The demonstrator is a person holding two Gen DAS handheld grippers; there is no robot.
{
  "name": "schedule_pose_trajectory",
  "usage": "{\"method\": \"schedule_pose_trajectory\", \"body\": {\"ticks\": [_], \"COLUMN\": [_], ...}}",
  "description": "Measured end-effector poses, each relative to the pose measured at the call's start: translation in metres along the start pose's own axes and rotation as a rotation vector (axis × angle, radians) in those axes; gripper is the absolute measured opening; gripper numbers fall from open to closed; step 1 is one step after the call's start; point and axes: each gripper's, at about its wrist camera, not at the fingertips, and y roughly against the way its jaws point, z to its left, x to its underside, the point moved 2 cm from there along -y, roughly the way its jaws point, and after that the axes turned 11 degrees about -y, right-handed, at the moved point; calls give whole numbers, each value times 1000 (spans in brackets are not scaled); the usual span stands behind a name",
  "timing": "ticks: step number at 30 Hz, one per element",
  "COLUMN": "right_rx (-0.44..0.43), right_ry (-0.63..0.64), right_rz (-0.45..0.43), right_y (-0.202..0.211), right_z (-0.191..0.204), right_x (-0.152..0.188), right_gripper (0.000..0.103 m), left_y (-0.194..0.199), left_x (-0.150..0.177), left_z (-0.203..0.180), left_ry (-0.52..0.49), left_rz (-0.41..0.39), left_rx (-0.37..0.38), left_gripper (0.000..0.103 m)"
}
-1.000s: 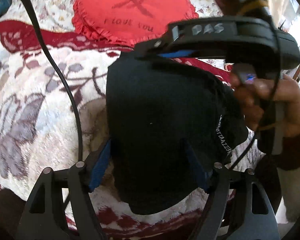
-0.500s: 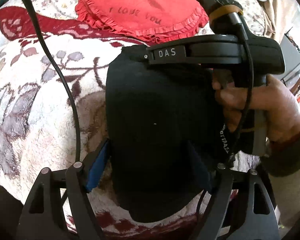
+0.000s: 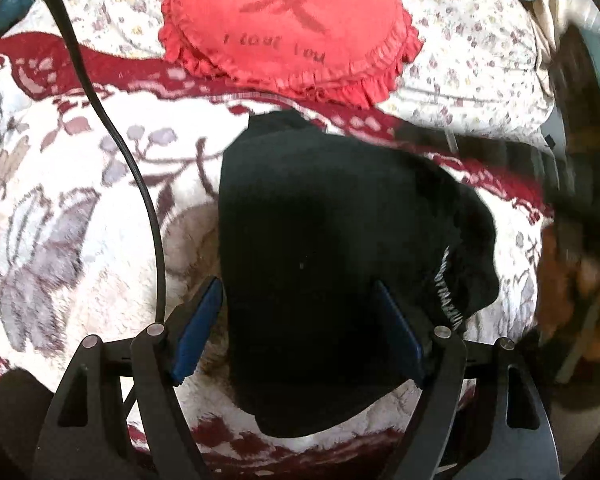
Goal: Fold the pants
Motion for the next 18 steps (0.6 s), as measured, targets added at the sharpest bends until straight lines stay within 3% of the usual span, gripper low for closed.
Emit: {"method": "schedule_pose_trajectory", "body": {"ticks": [9,18], "right_rx": [-20,39], "right_ry": [-114,-111], "right_rz": [-17,11], "right_y": [30,0], "right_z": [-34,-46], "right_x": [46,46], "right_gripper": [29,30], "left_y": [5,-32], "left_x": [-22,-34], "left_z": [7,10], "left_ry": [2,9], "left_rz": [-47,17], "left_rx": [-72,-90], "left_gripper": [79,79]}}
